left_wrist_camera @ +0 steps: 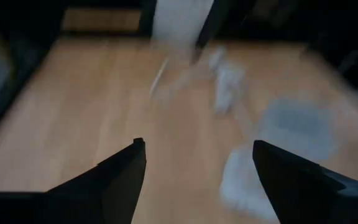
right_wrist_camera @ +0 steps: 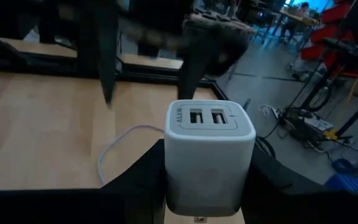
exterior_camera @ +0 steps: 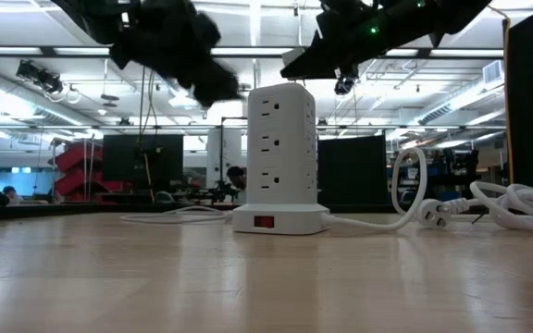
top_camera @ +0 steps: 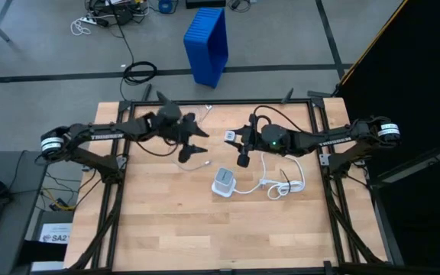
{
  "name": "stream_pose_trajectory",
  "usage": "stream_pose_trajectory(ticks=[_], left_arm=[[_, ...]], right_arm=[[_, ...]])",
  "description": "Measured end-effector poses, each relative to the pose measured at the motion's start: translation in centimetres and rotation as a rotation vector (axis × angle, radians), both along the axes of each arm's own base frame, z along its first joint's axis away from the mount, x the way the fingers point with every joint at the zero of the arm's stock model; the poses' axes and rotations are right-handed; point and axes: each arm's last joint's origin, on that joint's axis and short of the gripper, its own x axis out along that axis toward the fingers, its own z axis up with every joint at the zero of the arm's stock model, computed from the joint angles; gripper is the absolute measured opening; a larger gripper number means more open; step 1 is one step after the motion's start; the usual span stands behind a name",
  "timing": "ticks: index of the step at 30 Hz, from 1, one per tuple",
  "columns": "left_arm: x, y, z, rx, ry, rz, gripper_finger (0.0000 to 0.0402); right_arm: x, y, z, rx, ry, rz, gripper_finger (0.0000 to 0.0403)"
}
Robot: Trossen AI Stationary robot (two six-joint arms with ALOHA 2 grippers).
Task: Plug in charger
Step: Insert the white charger cable into the white charger adapter
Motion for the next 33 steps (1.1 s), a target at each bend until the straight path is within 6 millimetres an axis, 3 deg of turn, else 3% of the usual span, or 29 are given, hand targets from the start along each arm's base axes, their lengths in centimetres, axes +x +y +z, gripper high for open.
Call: stream_pose_trajectory(ticks=[5,17,26,33], left_arm=[[0.4,-0.6,-3.8,-0.034,0.180,0.045,0.0264],[2.7,-2.0,-8.6,-0.082,0.294,0.003,0.0260],[2.0,-1.9,-10.0,-0.057,0.440,0.064,0.0259],[1.3,-3.3,-10.2,-0.167,0.525,-0.059,0.0245]], right_arm=[[-0.1,-0.6,0.0,0.006,-0.002,-0.022,0.0112],[-0.1,-0.8,-0.1,0.009,0.001,-0.023,0.0113],[-0.1,-0.7,-0.3,0.010,0.017,-0.022,0.0113],[-0.1,-0.7,-0.3,0.012,0.017,-0.015,0.0113]])
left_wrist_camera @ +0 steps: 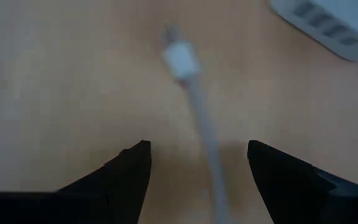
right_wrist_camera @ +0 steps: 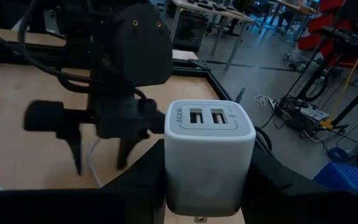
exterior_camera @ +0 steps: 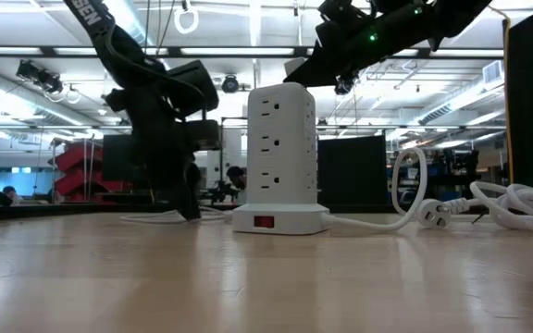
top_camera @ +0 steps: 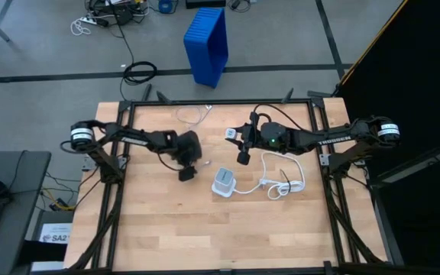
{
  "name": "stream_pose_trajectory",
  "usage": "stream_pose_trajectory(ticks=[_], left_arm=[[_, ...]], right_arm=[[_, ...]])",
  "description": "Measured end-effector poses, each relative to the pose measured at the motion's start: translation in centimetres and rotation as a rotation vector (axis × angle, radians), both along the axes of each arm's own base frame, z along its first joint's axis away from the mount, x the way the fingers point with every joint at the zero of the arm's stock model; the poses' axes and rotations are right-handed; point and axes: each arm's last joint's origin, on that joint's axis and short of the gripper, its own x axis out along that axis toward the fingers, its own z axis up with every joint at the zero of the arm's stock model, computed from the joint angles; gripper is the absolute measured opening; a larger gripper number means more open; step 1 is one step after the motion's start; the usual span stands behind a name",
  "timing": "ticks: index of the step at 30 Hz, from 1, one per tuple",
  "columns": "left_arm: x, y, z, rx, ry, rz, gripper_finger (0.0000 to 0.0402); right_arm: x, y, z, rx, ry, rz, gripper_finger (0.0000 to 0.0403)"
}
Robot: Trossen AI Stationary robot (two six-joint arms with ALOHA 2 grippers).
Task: Plug in charger
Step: Insert the white charger cable into the white charger adapter
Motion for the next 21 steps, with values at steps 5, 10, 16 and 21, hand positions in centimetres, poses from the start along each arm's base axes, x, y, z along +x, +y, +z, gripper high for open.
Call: stream_pose_trajectory(ticks=[5,10,16,21], left_arm=[[-0.2,-1.3,-0.2,-0.031,0.033,-0.074,0.0227],[0.2,-1.6,0.2,0.038,0.016,-0.066,0.0204],[2.3,-0.9,1.7,0.200,-0.165,-0.051,0.0187],[3.0,-0.8,2.2,0.255,-0.251,-0.082,0.0186]], right_arm=[[0.0,0.1,0.0,0.007,-0.001,0.017,0.0113],[0.0,0.1,0.0,0.008,-0.002,0.019,0.0114],[0.0,0.1,0.0,0.010,-0.004,0.018,0.0114],[0.0,0.1,0.0,0.022,-0.005,0.016,0.0114]])
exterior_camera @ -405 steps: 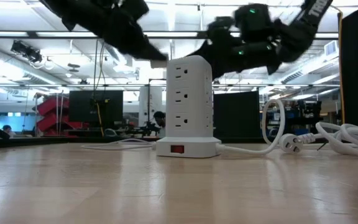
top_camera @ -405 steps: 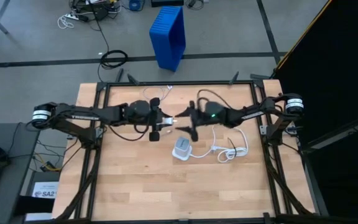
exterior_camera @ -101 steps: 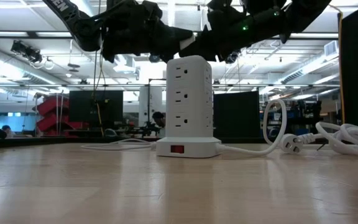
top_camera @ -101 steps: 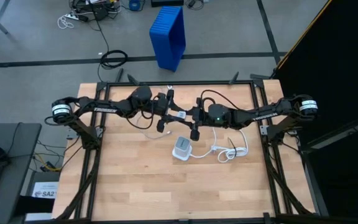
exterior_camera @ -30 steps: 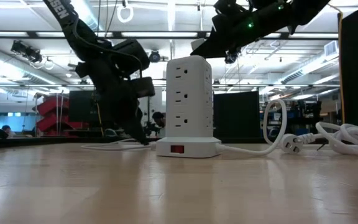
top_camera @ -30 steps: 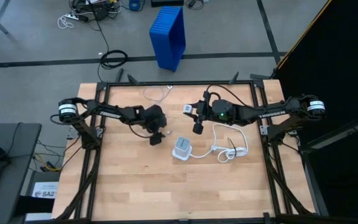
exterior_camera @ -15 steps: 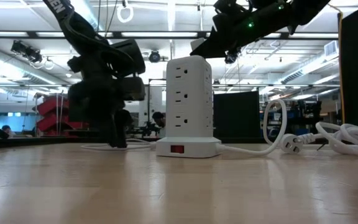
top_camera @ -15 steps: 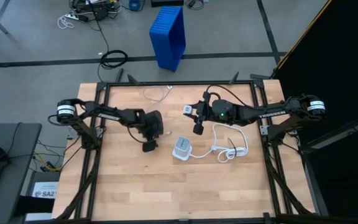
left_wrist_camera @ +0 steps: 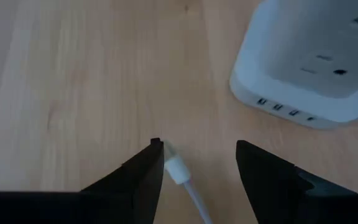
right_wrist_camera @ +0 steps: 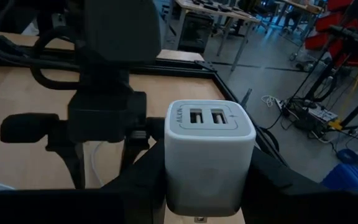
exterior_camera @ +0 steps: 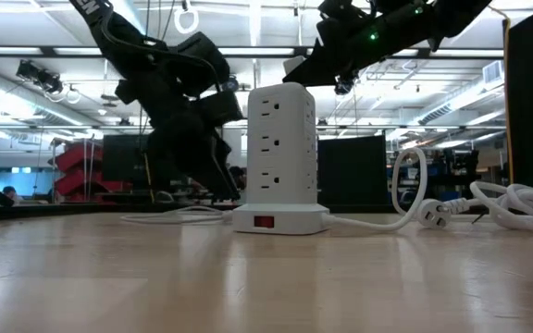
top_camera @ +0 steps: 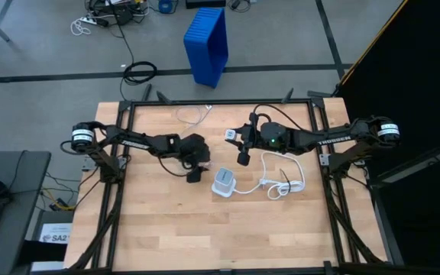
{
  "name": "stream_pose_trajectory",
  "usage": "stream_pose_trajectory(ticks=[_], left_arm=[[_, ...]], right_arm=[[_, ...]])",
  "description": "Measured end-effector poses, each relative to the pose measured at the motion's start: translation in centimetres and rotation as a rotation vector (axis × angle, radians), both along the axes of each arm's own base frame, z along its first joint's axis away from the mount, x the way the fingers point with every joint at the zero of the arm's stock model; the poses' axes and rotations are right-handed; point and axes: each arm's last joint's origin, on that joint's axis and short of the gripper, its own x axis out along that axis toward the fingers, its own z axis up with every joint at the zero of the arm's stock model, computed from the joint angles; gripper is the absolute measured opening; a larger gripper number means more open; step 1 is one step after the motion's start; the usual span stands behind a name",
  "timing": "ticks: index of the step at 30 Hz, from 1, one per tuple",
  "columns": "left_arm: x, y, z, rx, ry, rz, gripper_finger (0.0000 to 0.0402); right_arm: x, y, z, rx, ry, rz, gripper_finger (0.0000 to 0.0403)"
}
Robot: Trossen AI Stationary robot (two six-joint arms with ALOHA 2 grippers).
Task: Plug in charger
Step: Insert the white charger cable into the white charger adapter
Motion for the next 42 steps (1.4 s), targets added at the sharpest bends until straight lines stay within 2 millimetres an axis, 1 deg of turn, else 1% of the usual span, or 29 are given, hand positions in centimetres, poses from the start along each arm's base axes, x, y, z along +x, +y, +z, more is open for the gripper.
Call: stream_pose_trajectory(ticks=[5,9,15,17,18,20,24,25,26,29,33,37,39,42], left_arm=[[-0.6,0.1,-0.5,0.035,0.084,0.043,0.0186],[-0.6,0.1,-1.0,0.010,0.108,0.072,0.0186],[0.0,0.2,-3.2,-0.006,0.158,0.092,0.0186],[0.2,0.2,-3.5,0.011,0.157,0.106,0.0177],[0.2,0.2,-3.4,0.021,0.156,0.113,0.0167],[0.3,0.1,-3.2,0.034,0.148,0.114,0.0134],[-0.1,0.1,-2.5,0.075,0.145,0.094,0.0028],[-0.3,0.1,-2.2,0.084,0.153,0.094,0.0015],[-0.6,0.2,-2.0,0.093,0.170,0.093,0.0012],[-1.3,0.6,-0.6,0.120,0.232,0.085,0.0004],[-1.8,0.8,3.4,0.166,0.213,0.080,0.0001],[-2.1,0.4,7.6,0.196,0.130,0.051,0.0001],[-2.3,0.3,9.6,0.200,0.082,0.046,0.0001],[-2.3,0.2,11.5,0.203,0.069,0.042,0.0000]], right_arm=[[0.0,0.1,0.0,0.002,0.001,0.010,0.0114],[0.0,0.1,0.0,0.002,-0.001,0.010,0.0114],[0.0,0.1,0.0,0.003,-0.003,0.009,0.0114],[0.0,0.1,0.0,0.004,-0.003,0.009,0.0114],[0.0,0.1,0.0,0.004,-0.003,0.010,0.0114],[0.0,0.2,0.0,0.004,-0.002,0.011,0.0114],[0.1,0.2,0.0,0.008,0.000,0.040,0.0114],[0.1,0.3,0.0,0.005,0.001,0.058,0.0114],[0.1,0.3,0.0,-0.001,0.002,0.073,0.0114],[0.1,0.6,0.0,-0.003,0.001,0.093,0.0114],[0.2,1.2,0.0,-0.023,0.009,0.120,0.0114],[0.3,2.4,0.2,-0.093,0.043,0.162,0.0114],[0.3,3.1,0.4,-0.137,0.087,0.155,0.0114],[0.3,3.9,0.6,-0.188,0.195,0.116,0.0114]])
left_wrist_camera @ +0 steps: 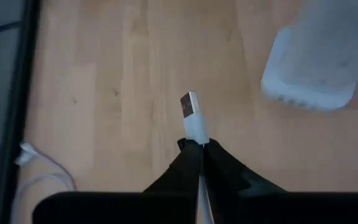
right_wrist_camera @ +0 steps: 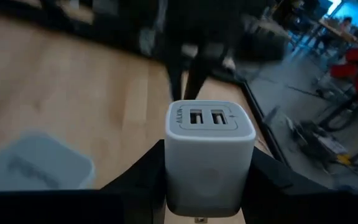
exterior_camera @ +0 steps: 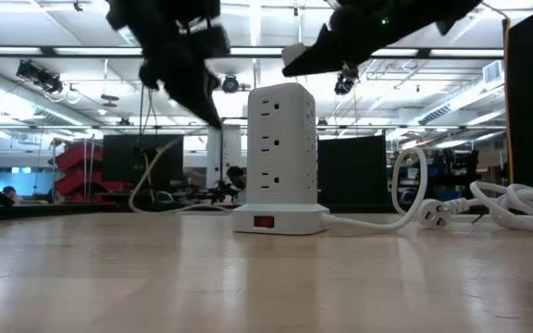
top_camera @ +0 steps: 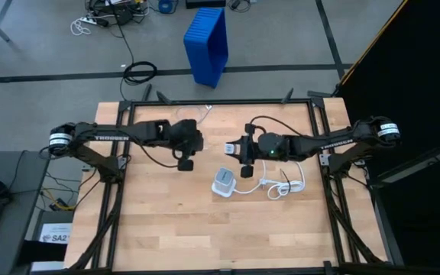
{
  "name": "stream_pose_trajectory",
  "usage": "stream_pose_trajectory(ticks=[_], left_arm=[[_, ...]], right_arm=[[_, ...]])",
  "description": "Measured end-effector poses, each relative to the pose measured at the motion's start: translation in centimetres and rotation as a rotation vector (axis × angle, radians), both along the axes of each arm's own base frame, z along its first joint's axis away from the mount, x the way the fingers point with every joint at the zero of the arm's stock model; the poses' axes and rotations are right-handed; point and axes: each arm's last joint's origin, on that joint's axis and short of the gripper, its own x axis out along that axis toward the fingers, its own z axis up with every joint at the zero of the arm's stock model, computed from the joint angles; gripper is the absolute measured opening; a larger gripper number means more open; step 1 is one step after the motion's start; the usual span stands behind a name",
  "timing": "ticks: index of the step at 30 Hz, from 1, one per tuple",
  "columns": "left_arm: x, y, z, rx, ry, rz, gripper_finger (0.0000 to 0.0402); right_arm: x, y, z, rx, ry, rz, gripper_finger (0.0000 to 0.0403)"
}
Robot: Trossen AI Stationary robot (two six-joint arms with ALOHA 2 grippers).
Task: Plug in charger
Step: Insert the white charger cable into the white charger adapter
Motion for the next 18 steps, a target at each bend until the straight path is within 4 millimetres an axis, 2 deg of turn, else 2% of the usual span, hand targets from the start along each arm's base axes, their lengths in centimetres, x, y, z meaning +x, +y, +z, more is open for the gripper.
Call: stream_pose_trajectory(ticks=[4,8,12,18], left_arm=[[0.6,0.1,2.0,0.034,-0.026,-0.036,0.0000],[1.7,0.2,3.5,0.057,-0.048,-0.067,0.0000],[3.1,0.0,3.9,0.085,-0.044,-0.115,0.0000],[5.0,0.3,2.9,0.124,0.009,-0.138,0.0000]], right_arm=[[-0.3,0.2,0.2,-0.055,0.117,-0.074,0.0114],[-0.6,-0.5,0.3,-0.083,0.178,-0.133,0.0114],[-0.8,-1.5,0.0,-0.072,0.213,-0.175,0.0114],[-0.4,-3.4,-1.3,-0.080,0.283,-0.242,0.0114]])
